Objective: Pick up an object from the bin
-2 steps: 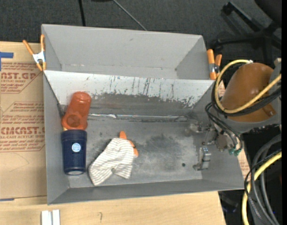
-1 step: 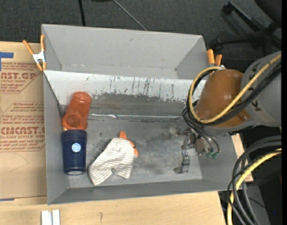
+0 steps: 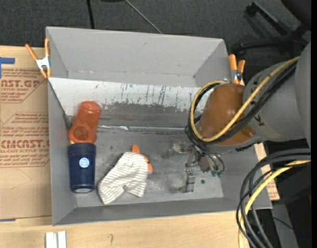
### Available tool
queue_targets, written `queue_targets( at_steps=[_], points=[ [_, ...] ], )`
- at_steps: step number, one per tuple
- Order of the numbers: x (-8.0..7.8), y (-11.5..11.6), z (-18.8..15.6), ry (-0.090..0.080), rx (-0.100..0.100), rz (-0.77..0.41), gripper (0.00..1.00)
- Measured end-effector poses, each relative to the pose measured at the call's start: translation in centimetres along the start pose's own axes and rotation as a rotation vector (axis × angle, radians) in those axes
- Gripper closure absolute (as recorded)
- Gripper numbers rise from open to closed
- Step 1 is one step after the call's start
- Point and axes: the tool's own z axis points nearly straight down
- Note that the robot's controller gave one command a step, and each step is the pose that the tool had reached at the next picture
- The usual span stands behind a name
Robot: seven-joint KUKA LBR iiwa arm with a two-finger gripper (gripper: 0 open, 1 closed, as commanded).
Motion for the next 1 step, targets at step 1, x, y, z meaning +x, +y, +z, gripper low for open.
queue_targets(
  at_steps=[1],
  points=[
    [1.42, 3.03, 0.98, 0.004, 0.002, -0.016, 0.0]
  ],
)
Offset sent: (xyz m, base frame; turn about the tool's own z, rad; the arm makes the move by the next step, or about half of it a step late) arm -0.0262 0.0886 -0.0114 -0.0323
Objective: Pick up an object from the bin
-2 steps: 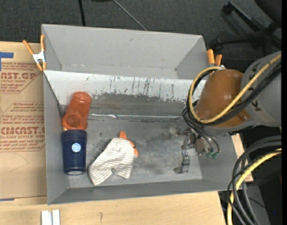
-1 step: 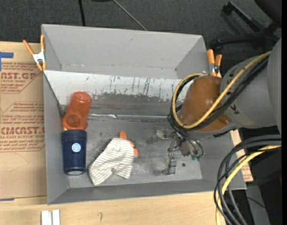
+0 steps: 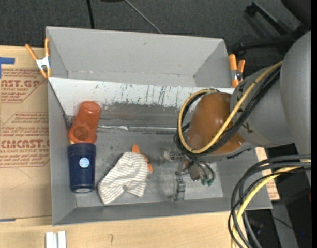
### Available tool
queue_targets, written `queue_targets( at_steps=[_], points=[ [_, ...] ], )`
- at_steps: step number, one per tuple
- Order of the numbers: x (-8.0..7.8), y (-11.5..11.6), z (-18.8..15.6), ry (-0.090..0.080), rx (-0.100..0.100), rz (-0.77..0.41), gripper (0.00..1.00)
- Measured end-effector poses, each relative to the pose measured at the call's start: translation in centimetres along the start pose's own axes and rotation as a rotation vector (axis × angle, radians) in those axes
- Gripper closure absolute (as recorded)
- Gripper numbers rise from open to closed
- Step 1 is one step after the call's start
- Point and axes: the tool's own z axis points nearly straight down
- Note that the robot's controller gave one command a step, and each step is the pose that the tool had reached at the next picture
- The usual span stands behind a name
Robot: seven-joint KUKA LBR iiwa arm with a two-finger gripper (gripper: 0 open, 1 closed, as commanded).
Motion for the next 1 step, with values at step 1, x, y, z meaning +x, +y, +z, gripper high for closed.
queue_targets(
  at_steps=[1],
  points=[
    [0.47, 6.11, 0.23, -0.001, -0.001, -0.018, 1.0]
  ],
)
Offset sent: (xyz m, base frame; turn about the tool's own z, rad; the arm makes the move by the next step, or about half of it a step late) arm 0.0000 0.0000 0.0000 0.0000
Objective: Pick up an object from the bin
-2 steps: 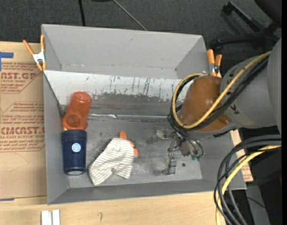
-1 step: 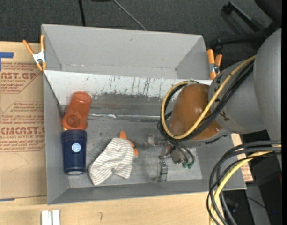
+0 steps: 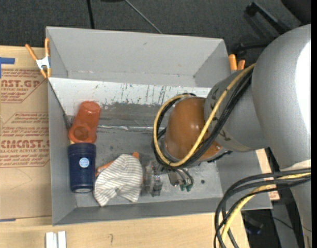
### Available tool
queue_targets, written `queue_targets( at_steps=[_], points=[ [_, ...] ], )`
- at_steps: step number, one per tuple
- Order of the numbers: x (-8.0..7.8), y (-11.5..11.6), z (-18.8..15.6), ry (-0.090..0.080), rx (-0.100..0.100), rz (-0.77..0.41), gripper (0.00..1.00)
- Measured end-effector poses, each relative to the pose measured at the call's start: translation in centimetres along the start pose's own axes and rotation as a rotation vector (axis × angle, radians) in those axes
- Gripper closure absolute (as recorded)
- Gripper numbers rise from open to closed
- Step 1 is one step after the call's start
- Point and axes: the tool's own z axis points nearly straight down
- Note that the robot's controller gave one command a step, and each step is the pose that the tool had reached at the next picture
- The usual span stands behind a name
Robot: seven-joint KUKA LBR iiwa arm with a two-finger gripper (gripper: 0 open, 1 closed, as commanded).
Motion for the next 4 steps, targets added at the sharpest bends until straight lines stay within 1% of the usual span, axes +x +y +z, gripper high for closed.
queue_targets(
  at_steps=[1, 2, 3, 4],
  points=[
    [-0.1, 0.0, 0.0, -0.002, 0.001, 0.001, 0.0],
    [-0.1, 0.0, 0.0, -0.002, 0.001, 0.001, 0.0],
    [-1.3, 3.7, 0.5, -0.001, 0.001, 0.039, 0.0],
    [-5.3, 7.2, 0.7, -0.001, 0.001, -0.021, 1.0]
  ],
)
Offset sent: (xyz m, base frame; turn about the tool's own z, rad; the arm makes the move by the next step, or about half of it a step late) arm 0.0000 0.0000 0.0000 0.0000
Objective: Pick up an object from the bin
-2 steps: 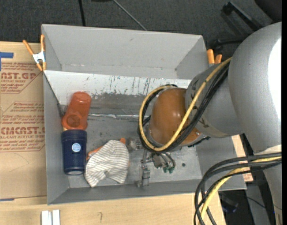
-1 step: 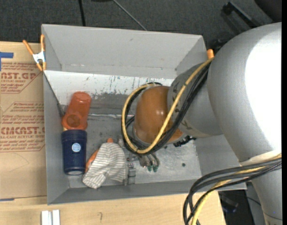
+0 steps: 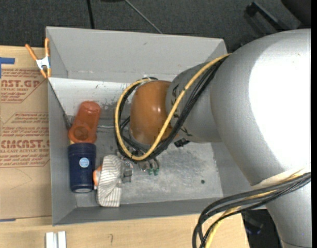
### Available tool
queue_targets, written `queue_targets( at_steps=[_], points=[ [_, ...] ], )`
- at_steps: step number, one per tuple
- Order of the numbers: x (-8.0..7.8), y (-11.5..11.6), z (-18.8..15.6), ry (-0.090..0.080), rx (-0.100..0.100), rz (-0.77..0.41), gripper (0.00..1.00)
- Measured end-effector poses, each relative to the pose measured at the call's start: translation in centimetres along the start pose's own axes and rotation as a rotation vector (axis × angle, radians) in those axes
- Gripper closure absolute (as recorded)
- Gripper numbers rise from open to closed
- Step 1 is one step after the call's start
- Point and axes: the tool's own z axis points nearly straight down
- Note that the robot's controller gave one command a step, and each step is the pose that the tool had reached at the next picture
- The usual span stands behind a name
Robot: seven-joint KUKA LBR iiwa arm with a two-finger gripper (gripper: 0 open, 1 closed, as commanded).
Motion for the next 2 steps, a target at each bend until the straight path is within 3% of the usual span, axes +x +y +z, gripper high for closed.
queue_targets(
  at_steps=[1, 2],
  points=[
    [0.0, 0.0, 0.0, 0.0, 0.0, 0.0, 1.0],
    [0.4, -0.3, -16.2, -0.007, 0.0, -0.048, 1.0]
  ],
)
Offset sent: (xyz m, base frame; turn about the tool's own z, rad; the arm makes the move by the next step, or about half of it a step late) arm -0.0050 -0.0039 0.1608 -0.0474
